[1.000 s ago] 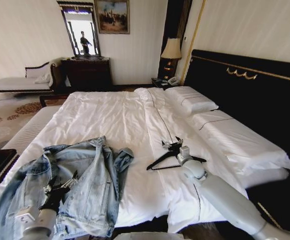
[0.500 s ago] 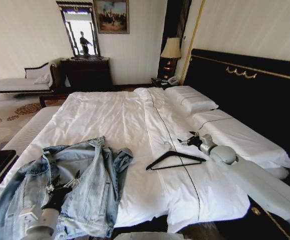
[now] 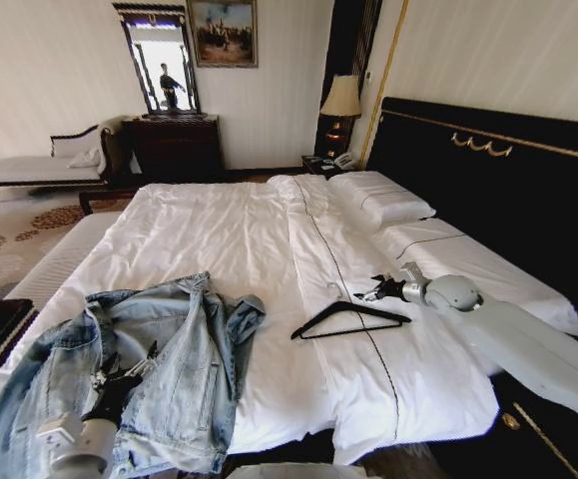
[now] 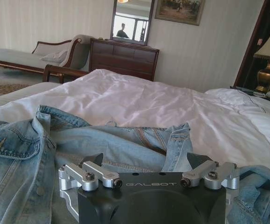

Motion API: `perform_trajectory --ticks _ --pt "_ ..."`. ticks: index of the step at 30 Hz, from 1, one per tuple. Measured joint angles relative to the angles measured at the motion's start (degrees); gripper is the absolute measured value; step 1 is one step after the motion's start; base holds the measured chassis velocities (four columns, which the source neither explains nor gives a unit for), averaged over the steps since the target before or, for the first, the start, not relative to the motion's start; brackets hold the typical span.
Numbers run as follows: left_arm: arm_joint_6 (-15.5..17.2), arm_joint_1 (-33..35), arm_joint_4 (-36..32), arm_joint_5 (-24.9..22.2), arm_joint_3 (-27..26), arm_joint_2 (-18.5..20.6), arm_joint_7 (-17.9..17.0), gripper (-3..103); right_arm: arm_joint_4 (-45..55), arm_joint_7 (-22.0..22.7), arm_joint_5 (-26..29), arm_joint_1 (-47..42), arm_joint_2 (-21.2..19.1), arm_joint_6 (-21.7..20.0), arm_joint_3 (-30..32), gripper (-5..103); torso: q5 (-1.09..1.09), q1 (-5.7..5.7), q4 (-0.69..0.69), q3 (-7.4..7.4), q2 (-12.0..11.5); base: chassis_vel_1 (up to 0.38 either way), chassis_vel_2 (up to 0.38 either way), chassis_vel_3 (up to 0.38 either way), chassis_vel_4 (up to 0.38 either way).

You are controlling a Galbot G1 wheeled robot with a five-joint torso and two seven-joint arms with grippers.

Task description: Pick up the clothes from the bed and hang them on the clothes hanger.

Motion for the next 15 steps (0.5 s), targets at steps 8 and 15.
perform_trajectory --ticks 8,15 --pt "0.7 -0.05 -0.71 0.02 -0.03 -0.15 -0.01 100 -4.08 -1.34 -4.23 7.14 2.73 0.47 -8.75 100 -0.01 0.0 0.03 0.0 0.0 0.0 0.0 0.0 0.0" --pt "0.96 0.02 -1.28 0.0 0.24 -0.9 -0.14 100 -5.7 -3.56 -5.03 16.99 2.98 0.47 -18.15 100 -0.02 0.0 0.05 0.0 0.0 0.0 0.0 0.0 0.0"
